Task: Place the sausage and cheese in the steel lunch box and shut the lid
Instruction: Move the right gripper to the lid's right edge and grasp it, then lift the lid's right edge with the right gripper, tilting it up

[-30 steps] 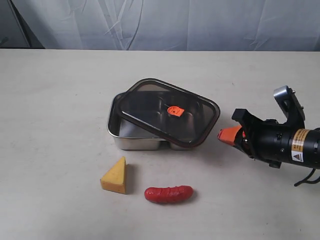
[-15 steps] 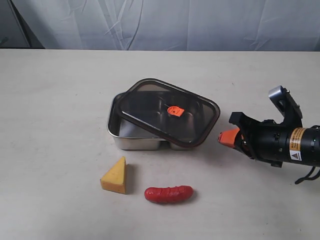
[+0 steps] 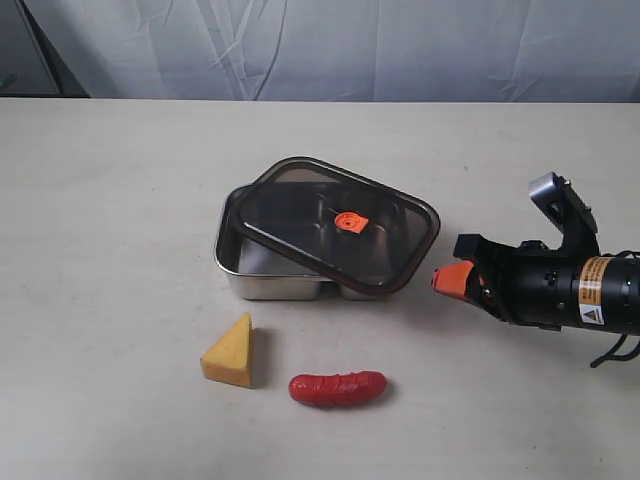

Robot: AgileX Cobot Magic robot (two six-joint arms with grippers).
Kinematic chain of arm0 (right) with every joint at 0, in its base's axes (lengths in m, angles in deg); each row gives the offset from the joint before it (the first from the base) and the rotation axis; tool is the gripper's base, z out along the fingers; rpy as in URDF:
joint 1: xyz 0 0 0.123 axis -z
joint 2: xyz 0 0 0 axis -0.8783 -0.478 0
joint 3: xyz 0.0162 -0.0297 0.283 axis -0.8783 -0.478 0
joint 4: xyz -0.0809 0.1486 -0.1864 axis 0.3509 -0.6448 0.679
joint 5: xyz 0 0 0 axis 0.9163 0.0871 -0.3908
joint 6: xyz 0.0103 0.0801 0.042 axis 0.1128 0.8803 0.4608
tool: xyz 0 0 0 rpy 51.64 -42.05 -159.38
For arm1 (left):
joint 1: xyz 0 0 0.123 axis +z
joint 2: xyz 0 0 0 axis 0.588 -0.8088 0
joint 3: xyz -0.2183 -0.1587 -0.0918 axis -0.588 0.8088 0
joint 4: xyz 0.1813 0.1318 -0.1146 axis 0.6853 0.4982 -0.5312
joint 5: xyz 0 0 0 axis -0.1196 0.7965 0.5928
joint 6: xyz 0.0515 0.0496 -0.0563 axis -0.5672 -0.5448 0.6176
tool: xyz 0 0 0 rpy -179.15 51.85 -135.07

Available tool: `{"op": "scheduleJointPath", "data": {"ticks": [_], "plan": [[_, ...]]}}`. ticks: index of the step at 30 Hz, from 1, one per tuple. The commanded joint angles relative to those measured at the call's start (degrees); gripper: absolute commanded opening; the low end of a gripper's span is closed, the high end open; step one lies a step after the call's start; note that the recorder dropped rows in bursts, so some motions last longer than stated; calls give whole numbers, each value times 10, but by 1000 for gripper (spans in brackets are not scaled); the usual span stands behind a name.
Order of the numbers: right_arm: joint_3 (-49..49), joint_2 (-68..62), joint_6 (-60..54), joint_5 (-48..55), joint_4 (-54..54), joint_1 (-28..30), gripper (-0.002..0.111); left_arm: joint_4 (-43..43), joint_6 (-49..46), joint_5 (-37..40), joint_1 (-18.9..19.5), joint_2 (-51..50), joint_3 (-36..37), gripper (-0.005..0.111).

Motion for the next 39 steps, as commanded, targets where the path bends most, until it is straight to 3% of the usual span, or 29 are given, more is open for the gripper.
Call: {"op": "scheduleJointPath", "data": {"ticks": [1, 7, 9, 11, 13, 17, 24, 30, 39], "plan": [[3, -2, -12, -7, 4, 4, -1, 1, 1, -7, 1, 2, 2, 0], [3, -2, -10, -17, 5, 4, 1, 1, 1, -7, 1, 2, 2, 0], [3, -2, -10, -17, 6, 4, 18, 1, 1, -7, 1, 2, 2, 0], [3, -2, -10, -14, 2, 4, 51, 1, 1, -7, 1, 2, 2, 0], [3, -2, -10, -13, -13, 4, 62, 1, 1, -7, 1, 2, 2, 0], [3, -2, -10, -13, -81, 4, 61, 1, 1, -7, 1, 2, 2, 0], [4, -2, -10, -33, -109, 4, 48, 1, 1, -7, 1, 2, 2, 0], [11, -18, -8, -37, -116, 3, 48, 1, 1, -7, 1, 2, 2, 0], [49, -56, 0, -43, -138, -45, 47, 1, 1, -7, 1, 2, 2, 0]]}}
